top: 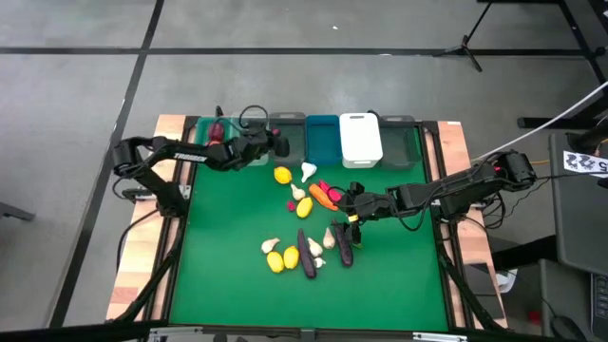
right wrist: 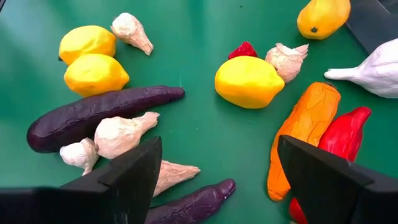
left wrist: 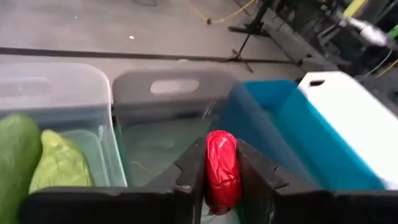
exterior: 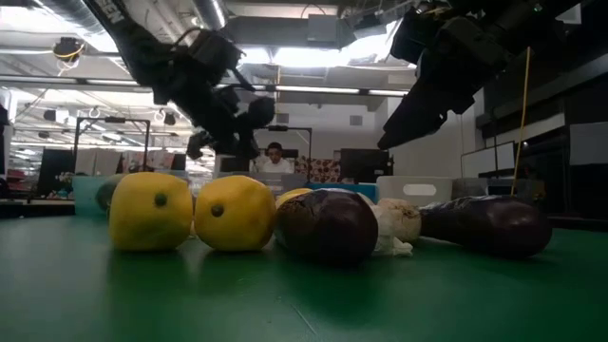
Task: Sort produce into baskets
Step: Put the red chili pepper into the left black bin
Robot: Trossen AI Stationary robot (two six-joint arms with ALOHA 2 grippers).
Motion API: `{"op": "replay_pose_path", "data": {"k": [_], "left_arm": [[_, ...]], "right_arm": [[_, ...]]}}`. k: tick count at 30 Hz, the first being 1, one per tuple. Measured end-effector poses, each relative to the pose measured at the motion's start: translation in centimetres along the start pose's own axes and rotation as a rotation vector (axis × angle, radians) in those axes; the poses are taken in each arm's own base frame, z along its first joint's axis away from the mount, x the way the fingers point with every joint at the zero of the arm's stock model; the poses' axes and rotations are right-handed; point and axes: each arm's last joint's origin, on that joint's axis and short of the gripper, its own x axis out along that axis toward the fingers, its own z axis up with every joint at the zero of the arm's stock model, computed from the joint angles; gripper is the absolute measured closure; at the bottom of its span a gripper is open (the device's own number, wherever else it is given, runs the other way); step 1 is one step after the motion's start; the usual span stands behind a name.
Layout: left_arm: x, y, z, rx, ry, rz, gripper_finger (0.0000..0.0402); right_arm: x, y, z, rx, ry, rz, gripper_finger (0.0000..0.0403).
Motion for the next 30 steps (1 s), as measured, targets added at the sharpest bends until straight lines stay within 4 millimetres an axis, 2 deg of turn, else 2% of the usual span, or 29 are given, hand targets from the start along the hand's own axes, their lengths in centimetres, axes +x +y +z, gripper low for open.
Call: {"op": "replay_pose_path", "data": {"k": [4,12,16,22,26,30], "left_arm": [[0.8,-0.6,-0.6,0.023,-0.016,-0.065,0.0290],[0.9,-1.1,-0.6,0.083,-0.009,-0.144,0.0178],[0.4,-1.7,-0.5,0.046,0.016,-0.231,0.0149],[-3.0,-4.1,1.2,0.065,-0.049,-0.429,0.0145],[-6.2,-5.5,2.4,0.089,-0.106,-0.534,0.0144],[-8.7,-6.4,2.7,0.112,-0.134,-0.599,0.0144]], "right_arm": [[0.0,0.0,0.0,0.000,0.000,-0.001,0.0084],[0.0,0.0,0.0,0.004,0.002,-0.006,0.0084],[0.0,-0.4,-0.1,0.022,-0.015,-0.125,0.0084],[0.8,-1.0,-0.5,0.020,0.000,-0.194,0.0084],[2.5,-2.0,-2.2,0.041,0.038,-0.202,0.0084],[3.7,-2.6,-3.1,0.060,-0.016,-0.253,0.0084]]}}
